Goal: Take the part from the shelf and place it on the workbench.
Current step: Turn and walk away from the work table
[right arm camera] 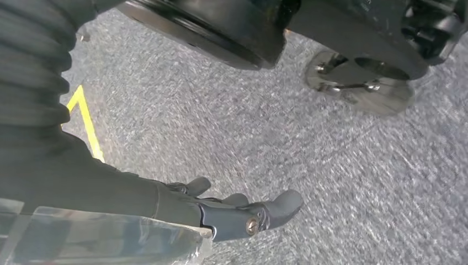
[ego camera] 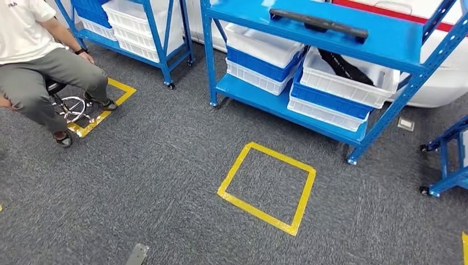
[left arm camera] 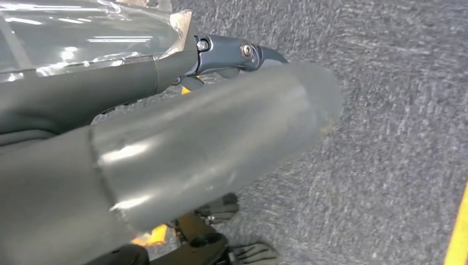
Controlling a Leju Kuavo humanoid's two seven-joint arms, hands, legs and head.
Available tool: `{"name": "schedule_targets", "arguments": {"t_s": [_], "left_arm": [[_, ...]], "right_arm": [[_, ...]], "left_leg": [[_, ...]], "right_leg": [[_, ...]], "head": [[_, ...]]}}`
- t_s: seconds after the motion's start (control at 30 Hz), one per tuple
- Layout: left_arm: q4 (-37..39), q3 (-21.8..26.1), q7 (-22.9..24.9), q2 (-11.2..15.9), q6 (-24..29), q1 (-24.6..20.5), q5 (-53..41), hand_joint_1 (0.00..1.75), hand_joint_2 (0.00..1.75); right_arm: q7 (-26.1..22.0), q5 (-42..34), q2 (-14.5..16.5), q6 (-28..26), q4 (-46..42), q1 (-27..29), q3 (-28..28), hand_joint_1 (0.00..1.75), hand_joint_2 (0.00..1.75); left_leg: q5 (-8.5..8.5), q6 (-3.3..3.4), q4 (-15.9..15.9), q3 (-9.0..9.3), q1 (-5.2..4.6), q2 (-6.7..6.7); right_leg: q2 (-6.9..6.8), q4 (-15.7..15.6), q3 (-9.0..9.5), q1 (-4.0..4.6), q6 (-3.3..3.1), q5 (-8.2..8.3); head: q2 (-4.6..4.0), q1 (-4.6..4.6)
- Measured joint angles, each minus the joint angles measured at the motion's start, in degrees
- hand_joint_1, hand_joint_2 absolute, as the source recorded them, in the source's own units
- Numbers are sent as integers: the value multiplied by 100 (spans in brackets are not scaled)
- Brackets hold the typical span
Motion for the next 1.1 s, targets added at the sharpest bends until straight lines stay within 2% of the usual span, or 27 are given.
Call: {"name": "schedule_targets", "arguments": {"t_s": [0.03, 0.1, 0.13, 0.2, 0.27, 0.3, 0.33, 0.37, 0.4, 0.43, 0.47, 0.5, 0.57, 0.6, 0.63, 0.7, 0.77, 0.8, 0.83, 0.87, 0.93, 0.97, 1.0, 1.07, 1.1], "left_arm": [[-2, 0, 1, 0, 1, -6, 0, 0, 0], [-8, 0, -1, -3, 1, -36, 1, 0, 0], [-10, -1, -2, -6, 1, -53, 1, 0, 0], [-11, -3, -2, -12, -2, -63, 1, 0, 0], [-10, -4, -2, -11, -1, -41, 2, 0, 0], [-10, -4, -1, -7, 1, -27, 3, 0, 0], [-10, -4, -1, -2, 3, -18, 3, 0, 0], [-10, -4, 0, 3, 4, -14, 3, 0, 0], [-9, -4, 1, 6, 5, -8, 3, 0, 0], [-6, -4, 2, 7, 5, -2, 3, 0, 0], [-4, -4, 4, 6, 6, 3, 3, 0, 0], [-2, -4, 6, 4, 7, 10, 4, 0, 0], [-4, -4, 4, 1, 15, 11, 6, 0, 0], [-7, -4, 0, -2, 18, 13, 7, 0, 0], [-8, -3, -4, -1, 21, 11, 7, 0, 0], [-10, 1, -8, 6, 22, 9, 8, 0, 0], [-10, 4, -7, 10, 22, 7, 8, 0, 0], [-10, 5, -6, 8, 22, 8, 8, 0, 0], [-10, 5, -6, 6, 21, 8, 8, 0, 0], [-10, 4, -6, 4, 21, 8, 8, 0, 0], [-9, 6, -6, 1, 21, 10, 8, 0, 0], [-8, 8, -6, -1, 21, 11, 8, 0, 0], [-7, 11, -5, -5, 20, 12, 8, 0, 0], [-8, 15, -6, -14, 19, 5, 6, 0, 0], [-9, 16, -7, -16, 19, -4, 4, 0, 0]], "right_arm": [[2, 1, -4, 0, -1, -6, -1, 0, 175], [10, 9, -7, 0, -2, -11, -1, 0, 175], [15, 15, -7, 0, -2, -10, -1, 0, 175], [19, 24, -2, 0, -2, 7, -1, 0, 175], [19, 24, 6, 0, -2, 29, -1, 0, 175], [19, 21, 9, 0, -2, 39, -1, 0, 175], [19, 19, 14, 0, -2, 50, -1, 0, 175], [19, 17, 18, 0, -2, 61, -1, 0, 175], [19, 16, 21, 0, -1, 77, -1, 0, 175], [18, 16, 22, 0, -1, 91, -1, 0, 175], [18, 14, 22, 0, 0, 99, -1, 0, 175], [17, 13, 19, 0, 1, 105, -1, 0, 175], [15, 10, 13, 0, 0, 104, -1, 0, 175], [14, 10, 5, 0, -1, 105, -1, 0, 175], [10, 8, -2, 0, -2, 102, -1, 0, 175], [-10, -1, -13, 1, -4, 77, -2, 0, 175], [-33, -12, -9, 2, -4, 28, -3, 0, 175], [-38, -15, -5, 2, -4, 5, -3, 0, 175], [-40, -16, -2, 2, -4, -10, -3, 0, 175], [-40, -16, 0, 2, -4, -16, -3, 0, 175], [-37, -17, 0, 1, -3, -4, -3, 0, 175], [-35, -17, -2, 1, -2, -1, -3, 0, 175], [-34, -16, -4, 1, -2, -1, -3, 0, 175], [-31, -11, -8, 0, -2, -9, -3, 0, 175], [-27, -8, -6, 0, -2, -7, -3, 0, 175]], "left_leg": [[-46, -34, 41, 59, 0, 8], [-64, -77, 266, 37, 31, 18], [-67, -90, 489, -78, 47, 17], [-204, -128, 1124, -501, 63, 16], [-510, -171, 1598, -989, 69, 16], [-598, -185, 1642, -1162, 72, 17], [-563, -191, 1526, -1255, 75, 18], [-382, -191, 1277, -1278, 79, 21], [-33, -179, 973, -1249, 83, 33], [244, -159, 722, -1225, 73, 54], [460, -124, 555, -1192, 59, 70], [581, -84, 479, -1167, 41, 82], [544, 6, 438, -1111, 20, 71], [541, 45, 396, -1059, 20, 62], [529, 85, 353, -995, 23, 55], [480, 144, 270, -851, 27, 47], [391, 178, 228, -716, 20, 37], [334, 184, 219, -640, 14, 25], [271, 185, 216, -554, 5, 9], [208, 181, 215, -466, -2, -7], [81, 163, 217, -320, -21, -23], [24, 141, 215, -266, -31, -26], [-23, 109, 209, -215, -36, -27], [-40, 39, 256, -143, -36, -24], [-27, 13, 340, -155, -29, -17]], "right_leg": [[-14, -12, 33, 11, -98, 4], [12, -32, 192, -10, -249, 2], [20, -41, 275, -18, -305, -30], [30, -52, 387, -17, -392, -109], [63, -54, 483, -12, -428, -216], [86, -53, 548, -13, -423, -278], [105, -53, 627, -19, -408, -343], [116, -54, 717, -26, -389, -413], [121, -60, 794, -29, -362, -487], [125, -61, 876, -23, -328, -562], [125, -72, 922, -11, -287, -630], [123, -90, 966, 9, -242, -675], [115, -97, 1039, 44, -147, -689], [113, -18, 1030, 45, -110, -668], [112, 174, 938, 41, -83, -649], [111, 825, 519, 27, -74, -705], [110, 1390, 75, 38, -100, -949], [109, 1466, -55, 43, -109, -1061], [109, 1382, -115, 44, -102, -1087], [109, 1150, -114, 44, -75, -982], [101, 498, -58, 59, -9, -442], [90, 260, -34, 79, -29, -213], [80, 121, -6, 112, -82, -58], [76, 41, 90, 125, -243, -32], [81, -1, 172, 103, -292, -34]], "head": [[0, -5], [0, -7], [0, -13], [0, -23], [0, -28], [0, -30], [0, -30], [0, -31], [0, -30], [0, -23], [0, -22], [0, -16], [0, -14], [0, -9], [0, -8], [0, 4], [0, 10], [0, 10], [0, 12], [0, 16], [0, 25], [0, 33], [0, 35], [0, 41], [0, 42]]}}
